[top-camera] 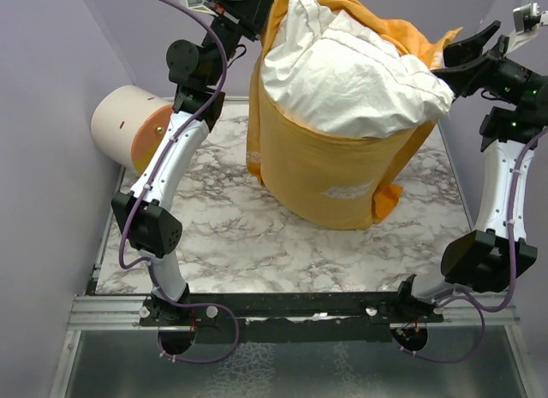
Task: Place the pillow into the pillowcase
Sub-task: Stuff the pillow into the pillowcase.
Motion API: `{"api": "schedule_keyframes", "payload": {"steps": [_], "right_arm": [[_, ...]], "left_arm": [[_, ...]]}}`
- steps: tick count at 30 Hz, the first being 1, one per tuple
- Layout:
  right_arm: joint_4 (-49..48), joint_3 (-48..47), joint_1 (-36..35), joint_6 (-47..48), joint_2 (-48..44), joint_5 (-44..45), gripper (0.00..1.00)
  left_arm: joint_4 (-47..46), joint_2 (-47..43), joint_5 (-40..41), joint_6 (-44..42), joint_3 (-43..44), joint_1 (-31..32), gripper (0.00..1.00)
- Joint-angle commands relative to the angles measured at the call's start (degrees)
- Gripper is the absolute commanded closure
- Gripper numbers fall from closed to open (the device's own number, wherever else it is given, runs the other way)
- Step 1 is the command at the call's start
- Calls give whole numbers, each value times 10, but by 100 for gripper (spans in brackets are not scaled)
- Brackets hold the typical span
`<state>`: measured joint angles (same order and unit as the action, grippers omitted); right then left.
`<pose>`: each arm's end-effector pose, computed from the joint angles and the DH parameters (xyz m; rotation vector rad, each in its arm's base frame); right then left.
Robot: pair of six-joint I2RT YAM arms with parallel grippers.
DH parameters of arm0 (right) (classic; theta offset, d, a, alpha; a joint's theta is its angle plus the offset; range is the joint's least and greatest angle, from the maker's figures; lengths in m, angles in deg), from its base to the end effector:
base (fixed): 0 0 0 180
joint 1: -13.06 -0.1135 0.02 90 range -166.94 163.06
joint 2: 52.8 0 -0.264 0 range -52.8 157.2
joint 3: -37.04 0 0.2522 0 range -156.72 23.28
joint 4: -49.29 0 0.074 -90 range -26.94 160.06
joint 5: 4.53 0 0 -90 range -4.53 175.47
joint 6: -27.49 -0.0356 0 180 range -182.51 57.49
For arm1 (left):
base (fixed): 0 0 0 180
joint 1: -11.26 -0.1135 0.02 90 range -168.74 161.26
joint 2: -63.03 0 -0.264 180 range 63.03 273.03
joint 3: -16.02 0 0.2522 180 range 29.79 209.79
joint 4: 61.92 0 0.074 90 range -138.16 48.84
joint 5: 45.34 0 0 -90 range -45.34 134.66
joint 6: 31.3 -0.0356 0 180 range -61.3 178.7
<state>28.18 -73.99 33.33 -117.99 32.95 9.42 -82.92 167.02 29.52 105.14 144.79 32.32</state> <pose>0.2797 -0.0665 0.5443 -0.6230 1.3342 1.0069 0.3591 -0.1482 0.5530 0.0815 0.8586 -1.2115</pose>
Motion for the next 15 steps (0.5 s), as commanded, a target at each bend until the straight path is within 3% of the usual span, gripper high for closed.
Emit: {"api": "schedule_keyframes", "payload": {"steps": [1,4,9,13,15], "right_arm": [[-261,54,-3,-281,44,3,18],[-305,63,-8,-351,56,4,13],[-169,92,-8,-278,23,17,0],[-303,141,-15,-431,30,63,0],[-317,144,-26,-477,36,86,0]], "left_arm": [[-42,-34,-36,31,14,-1,100],[-44,-34,-34,36,13,-1,100],[-43,-32,-38,46,15,-1,100],[-45,-30,-44,56,16,-1,100],[-51,-30,-46,67,13,-1,100]]}}
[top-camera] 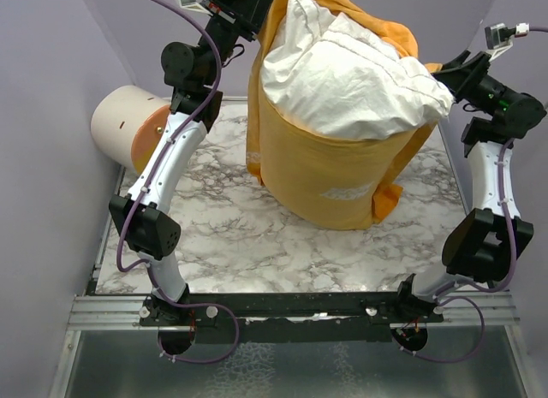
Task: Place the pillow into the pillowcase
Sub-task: Stuff the pillow into the pillowcase.
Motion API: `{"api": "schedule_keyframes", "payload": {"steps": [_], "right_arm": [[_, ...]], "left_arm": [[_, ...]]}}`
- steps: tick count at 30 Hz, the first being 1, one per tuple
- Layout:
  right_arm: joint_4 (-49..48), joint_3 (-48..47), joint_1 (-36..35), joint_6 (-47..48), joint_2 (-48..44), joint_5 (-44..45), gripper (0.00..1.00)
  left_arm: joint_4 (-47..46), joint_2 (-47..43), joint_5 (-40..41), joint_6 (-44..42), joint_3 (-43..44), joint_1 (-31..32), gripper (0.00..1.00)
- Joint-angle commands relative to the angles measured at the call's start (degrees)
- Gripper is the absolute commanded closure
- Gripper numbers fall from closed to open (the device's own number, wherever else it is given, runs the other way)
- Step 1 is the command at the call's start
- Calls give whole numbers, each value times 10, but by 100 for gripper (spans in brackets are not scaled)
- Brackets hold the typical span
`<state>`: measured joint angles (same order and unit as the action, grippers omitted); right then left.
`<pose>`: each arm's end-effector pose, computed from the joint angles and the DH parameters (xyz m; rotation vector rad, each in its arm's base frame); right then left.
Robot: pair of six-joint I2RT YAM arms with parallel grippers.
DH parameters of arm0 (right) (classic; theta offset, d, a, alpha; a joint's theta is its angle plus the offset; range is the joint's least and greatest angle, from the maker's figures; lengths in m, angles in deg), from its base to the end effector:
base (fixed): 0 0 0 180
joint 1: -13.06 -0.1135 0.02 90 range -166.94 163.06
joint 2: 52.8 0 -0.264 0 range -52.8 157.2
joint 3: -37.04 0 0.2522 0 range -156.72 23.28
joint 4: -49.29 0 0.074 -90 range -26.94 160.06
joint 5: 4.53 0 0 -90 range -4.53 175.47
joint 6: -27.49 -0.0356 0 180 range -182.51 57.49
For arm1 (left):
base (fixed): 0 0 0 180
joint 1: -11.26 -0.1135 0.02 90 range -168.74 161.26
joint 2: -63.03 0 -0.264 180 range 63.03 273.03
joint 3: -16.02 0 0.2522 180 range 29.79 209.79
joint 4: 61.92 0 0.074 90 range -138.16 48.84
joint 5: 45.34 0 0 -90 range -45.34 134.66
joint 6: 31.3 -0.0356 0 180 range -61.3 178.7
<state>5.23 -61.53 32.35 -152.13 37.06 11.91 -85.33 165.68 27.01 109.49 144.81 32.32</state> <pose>0.3129 -0.0733 0.4826 -0.2933 1.4693 1.4286 0.3454 -0.1446 0.5643 0.1139 0.8116 -1.2976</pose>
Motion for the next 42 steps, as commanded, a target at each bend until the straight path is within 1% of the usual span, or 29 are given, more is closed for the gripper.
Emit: {"api": "schedule_keyframes", "payload": {"steps": [1,4,8,10,11,12,13,14,17,18,19,21,23,25,28,29,30,31,32,33,34,35,37,38,39,40,41,42], "right_arm": [[-71,15,-24,-141,-3,71,0],[-16,-24,-56,-150,19,89,0],[-1,-78,-84,-165,51,107,3],[15,-103,-88,-162,61,108,8],[27,-113,-88,-158,64,108,12],[37,-122,-88,-153,67,107,21],[44,-132,-88,-150,70,104,33],[52,-141,-88,-145,73,103,49],[56,-180,-88,-132,89,97,88],[50,-205,-88,-128,98,92,95],[44,-243,-87,-115,109,84,99],[74,-334,-84,-68,125,77,99],[108,-416,-86,-11,123,78,99],[118,-473,-107,26,105,70,99],[109,-525,-166,38,72,51,100],[118,-541,-176,48,65,46,99],[153,-559,-178,87,63,43,100],[272,-584,-172,160,65,47,100],[358,-613,-135,231,75,63,100],[382,-621,-97,265,91,83,100],[352,-606,-48,242,110,102,100],[321,-591,-4,209,132,117,100],[320,-577,43,204,161,132,100],[308,-568,48,197,166,127,100],[279,-560,39,178,165,106,100],[261,-552,8,170,153,79,100],[263,-534,-39,182,128,54,100],[285,-522,-101,213,96,32,100]], "left_arm": [[-31,-16,-21,29,11,-1,100],[-37,-14,-22,40,9,-1,100],[-35,-21,-20,39,7,0,100],[-30,-23,-21,35,9,0,100],[-27,-24,-21,33,11,1,100],[-25,-24,-22,31,12,0,100],[-22,-25,-22,28,13,0,100],[-20,-25,-22,26,14,0,100],[-13,-28,-20,16,17,0,100],[-8,-26,-17,10,23,0,100],[4,-24,-10,1,34,0,100],[51,-13,18,-29,78,-1,100],[108,5,73,-67,142,-8,100],[160,38,134,-86,225,-38,100],[185,104,208,-42,347,-91,100],[183,122,216,-24,378,-99,100],[175,135,207,-3,397,-102,100],[163,139,188,11,402,-98,100],[152,134,160,17,395,-82,100],[144,123,127,11,379,-53,100],[135,104,95,-11,348,-15,100],[127,77,70,-50,308,38,100],[124,24,53,-142,230,138,100],[133,9,57,-180,213,167,100],[150,3,69,-207,217,177,100],[171,7,99,-228,235,169,100],[183,19,130,-238,263,144,100],[192,45,161,-222,306,104,100]]}}
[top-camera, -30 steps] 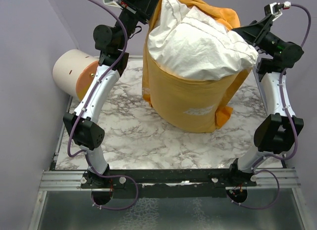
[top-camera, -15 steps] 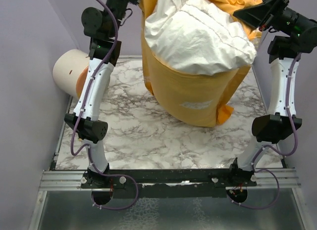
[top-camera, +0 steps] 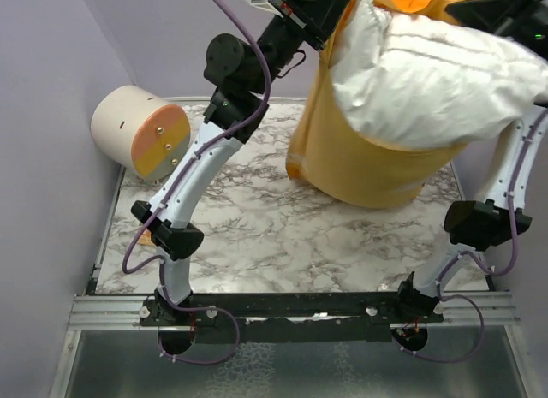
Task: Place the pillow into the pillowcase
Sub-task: Stuff the pillow into the pillowcase.
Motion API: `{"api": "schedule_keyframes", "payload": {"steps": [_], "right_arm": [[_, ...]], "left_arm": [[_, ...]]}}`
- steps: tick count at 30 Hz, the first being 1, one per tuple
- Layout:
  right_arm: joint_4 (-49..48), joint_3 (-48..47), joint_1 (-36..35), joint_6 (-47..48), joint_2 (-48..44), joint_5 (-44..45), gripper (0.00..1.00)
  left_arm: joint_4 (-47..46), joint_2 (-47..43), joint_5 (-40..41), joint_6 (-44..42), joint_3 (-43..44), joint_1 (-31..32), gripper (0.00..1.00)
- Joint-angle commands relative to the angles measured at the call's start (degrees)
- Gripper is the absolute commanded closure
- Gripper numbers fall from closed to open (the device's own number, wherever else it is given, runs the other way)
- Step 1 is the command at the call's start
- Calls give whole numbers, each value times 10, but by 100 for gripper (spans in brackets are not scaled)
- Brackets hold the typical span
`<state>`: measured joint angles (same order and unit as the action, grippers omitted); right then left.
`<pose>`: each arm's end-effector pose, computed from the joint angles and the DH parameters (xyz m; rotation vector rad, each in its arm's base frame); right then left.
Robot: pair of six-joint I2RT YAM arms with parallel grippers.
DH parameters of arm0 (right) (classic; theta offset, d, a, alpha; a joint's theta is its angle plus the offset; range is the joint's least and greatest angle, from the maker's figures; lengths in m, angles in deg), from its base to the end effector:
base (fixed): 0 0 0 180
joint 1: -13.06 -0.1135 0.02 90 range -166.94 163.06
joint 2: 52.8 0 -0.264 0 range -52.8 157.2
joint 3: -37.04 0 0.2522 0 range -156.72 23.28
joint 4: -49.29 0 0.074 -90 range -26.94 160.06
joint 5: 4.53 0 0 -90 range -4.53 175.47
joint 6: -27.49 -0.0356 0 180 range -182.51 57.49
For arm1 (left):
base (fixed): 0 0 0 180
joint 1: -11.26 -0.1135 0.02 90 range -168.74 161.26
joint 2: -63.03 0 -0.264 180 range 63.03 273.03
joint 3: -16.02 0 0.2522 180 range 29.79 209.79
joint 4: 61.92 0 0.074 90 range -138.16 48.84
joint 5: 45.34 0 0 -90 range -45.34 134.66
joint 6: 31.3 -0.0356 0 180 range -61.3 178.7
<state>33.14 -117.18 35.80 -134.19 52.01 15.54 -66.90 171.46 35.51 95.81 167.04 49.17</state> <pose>0.2778 -0.0802 0.6387 -0.5687 1.1879 0.9932 0.2827 -0.2274 0.6152 0.1700 0.7963 -1.3016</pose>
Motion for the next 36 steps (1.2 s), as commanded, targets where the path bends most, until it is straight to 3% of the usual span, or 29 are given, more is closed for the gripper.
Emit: {"api": "schedule_keyframes", "payload": {"steps": [1,2,3,4,5,6,7,9,12,14,15,16,18,19,20,21,22,25,27,28,30,31,32,34,35,36], "right_arm": [[49,35,-207,83,-81,-18,100],[119,9,-284,143,-98,-28,100],[130,-14,-326,155,-106,-33,100],[65,-16,-329,102,-107,-30,100],[15,-27,-260,39,-100,-18,100],[43,-54,-189,31,-84,-3,100],[74,-61,-124,53,-66,17,100],[40,-29,-32,28,-27,50,100],[42,3,13,27,10,68,100],[-27,35,-37,-18,-6,21,100],[-37,57,-95,-6,-33,-3,100],[-9,79,-163,51,-69,-17,100],[217,38,-331,242,-116,-7,100],[241,15,-354,229,-120,-10,100],[148,29,-340,144,-125,-17,100],[82,27,-273,82,-118,-14,100],[81,0,-201,72,-102,-4,100],[21,-9,-22,-1,-35,30,100],[-35,28,23,-51,-7,35,100],[-50,46,27,-60,-8,29,100],[-106,75,-13,-92,-34,3,100],[-98,90,-62,-81,-61,-10,100],[-48,97,-128,-26,-92,-16,100],[165,43,-286,155,-124,-8,100],[158,36,-323,154,-132,-12,100],[77,46,-325,85,-135,-16,100]], "left_arm": [[21,23,103,-38,134,-117,100],[33,62,129,13,187,-166,100],[43,96,149,57,225,-208,100],[45,117,156,98,239,-233,100],[30,123,145,126,231,-245,100],[8,116,128,141,212,-240,100],[-15,101,104,139,180,-217,100],[-50,51,44,82,110,-121,100],[-44,-20,11,-100,25,63,100],[-18,-37,45,-180,24,102,100],[-9,-31,91,-195,39,86,100],[-12,-11,114,-183,62,29,100],[5,67,146,-61,170,-81,100],[19,109,163,-9,230,-124,100],[24,132,164,39,258,-152,100],[19,138,148,74,258,-164,100],[8,131,124,84,239,-159,100],[-29,45,57,-14,109,-26,100],[-41,-12,64,-134,28,82,100],[-21,-20,71,-165,31,100,100],[12,-5,112,-188,83,78,100],[9,14,130,-172,112,38,100],[5,41,137,-120,152,-18,100],[2,103,151,1,226,-109,100],[-5,115,150,31,238,-128,100],[-16,114,140,44,221,-130,100]]}}
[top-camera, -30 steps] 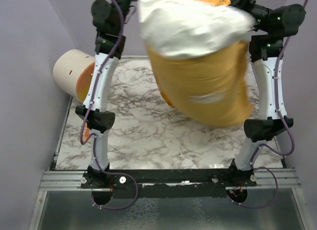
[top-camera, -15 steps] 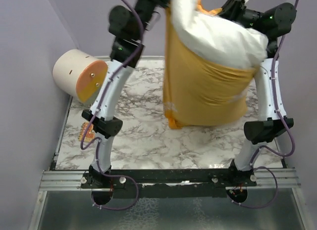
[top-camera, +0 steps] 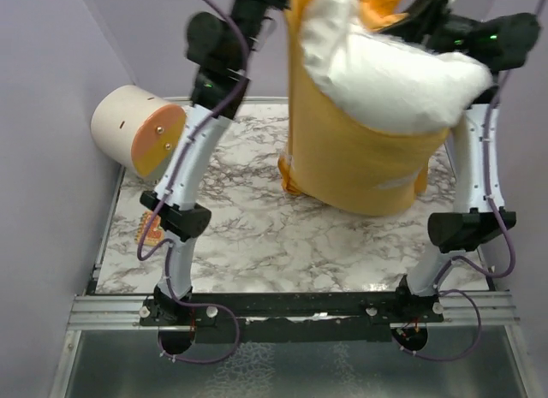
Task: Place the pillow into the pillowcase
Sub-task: Stuff the pillow into the pillowcase.
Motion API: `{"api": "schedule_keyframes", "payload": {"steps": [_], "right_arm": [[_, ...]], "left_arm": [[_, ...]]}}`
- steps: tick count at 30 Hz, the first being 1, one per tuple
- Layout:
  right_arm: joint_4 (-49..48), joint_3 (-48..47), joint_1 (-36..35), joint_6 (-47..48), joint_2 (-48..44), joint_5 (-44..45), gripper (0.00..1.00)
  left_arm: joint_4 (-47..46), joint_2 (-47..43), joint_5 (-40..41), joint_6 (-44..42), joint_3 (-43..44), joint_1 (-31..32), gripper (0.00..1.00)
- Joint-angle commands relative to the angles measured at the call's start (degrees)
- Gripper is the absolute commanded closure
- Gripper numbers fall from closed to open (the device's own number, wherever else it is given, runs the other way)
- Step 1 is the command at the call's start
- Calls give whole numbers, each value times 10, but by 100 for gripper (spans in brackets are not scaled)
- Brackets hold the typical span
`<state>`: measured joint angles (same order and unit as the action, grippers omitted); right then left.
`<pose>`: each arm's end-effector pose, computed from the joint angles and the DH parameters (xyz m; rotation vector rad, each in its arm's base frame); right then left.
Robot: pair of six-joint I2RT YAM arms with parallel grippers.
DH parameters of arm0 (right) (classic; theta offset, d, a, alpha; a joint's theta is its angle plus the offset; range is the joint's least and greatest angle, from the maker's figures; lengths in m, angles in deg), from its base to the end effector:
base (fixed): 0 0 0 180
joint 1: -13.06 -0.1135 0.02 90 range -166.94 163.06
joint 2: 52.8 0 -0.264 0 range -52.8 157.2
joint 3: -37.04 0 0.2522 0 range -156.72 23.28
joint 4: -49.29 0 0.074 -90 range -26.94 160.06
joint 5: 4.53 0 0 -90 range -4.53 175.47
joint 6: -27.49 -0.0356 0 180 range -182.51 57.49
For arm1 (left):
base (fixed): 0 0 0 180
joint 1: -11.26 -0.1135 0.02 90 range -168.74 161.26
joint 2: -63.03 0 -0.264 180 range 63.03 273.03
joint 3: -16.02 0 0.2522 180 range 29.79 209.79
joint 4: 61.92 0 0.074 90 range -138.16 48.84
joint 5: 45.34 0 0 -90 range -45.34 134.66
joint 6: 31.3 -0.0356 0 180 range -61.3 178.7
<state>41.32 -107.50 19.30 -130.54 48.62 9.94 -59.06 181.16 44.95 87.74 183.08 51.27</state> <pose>0.3103 0.0007 0.6092 -0.7180 1.3305 1.3288 0.2959 -0.2482 0.6154 0.0726 0.8097 -1.1407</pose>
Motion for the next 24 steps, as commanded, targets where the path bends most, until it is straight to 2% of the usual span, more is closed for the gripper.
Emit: {"api": "schedule_keyframes", "payload": {"steps": [1,3,5,7,9,10,11,12,14,15,16,17,18,19,21,23,24], "right_arm": [[-59,-57,-127,-10,-98,38,100],[9,-112,-13,20,-69,52,100],[-19,-108,99,-1,-30,79,100],[-75,-81,170,-60,15,101,100],[-95,-47,177,-67,13,93,100],[-111,-32,147,-70,1,77,100],[-110,-15,104,-61,-21,65,100],[-67,-6,37,-17,-50,59,100],[112,-43,-125,145,-89,74,100],[120,-49,-173,159,-99,71,100],[49,-38,-182,63,-105,55,100],[-36,-30,-167,-7,-109,49,100],[-61,-44,-132,-23,-108,45,100],[-37,-70,-90,-3,-101,44,100],[29,-114,10,34,-68,61,100],[-4,-92,100,-3,-28,89,100],[-36,-69,139,-29,-10,102,100]], "left_arm": [[-108,5,25,129,31,-138,100],[-133,-43,-17,96,-48,-60,100],[-150,-96,-31,-31,-114,74,100],[-132,-116,-23,-130,-107,166,100],[-90,-103,14,-187,-44,176,100],[-88,-94,40,-203,-23,155,100],[-101,-85,56,-181,-7,109,100],[-114,-67,64,-126,9,54,100],[-129,-38,86,-30,37,-46,100],[-136,-29,95,2,37,-74,100],[-146,-27,93,29,29,-92,100],[-148,-28,86,46,22,-96,100],[-142,-35,65,62,15,-88,100],[-147,-47,41,62,-5,-59,100],[-151,-81,16,-35,-57,62,100],[-141,-102,1,-137,-97,175,100],[-123,-104,4,-171,-96,208,100]]}}
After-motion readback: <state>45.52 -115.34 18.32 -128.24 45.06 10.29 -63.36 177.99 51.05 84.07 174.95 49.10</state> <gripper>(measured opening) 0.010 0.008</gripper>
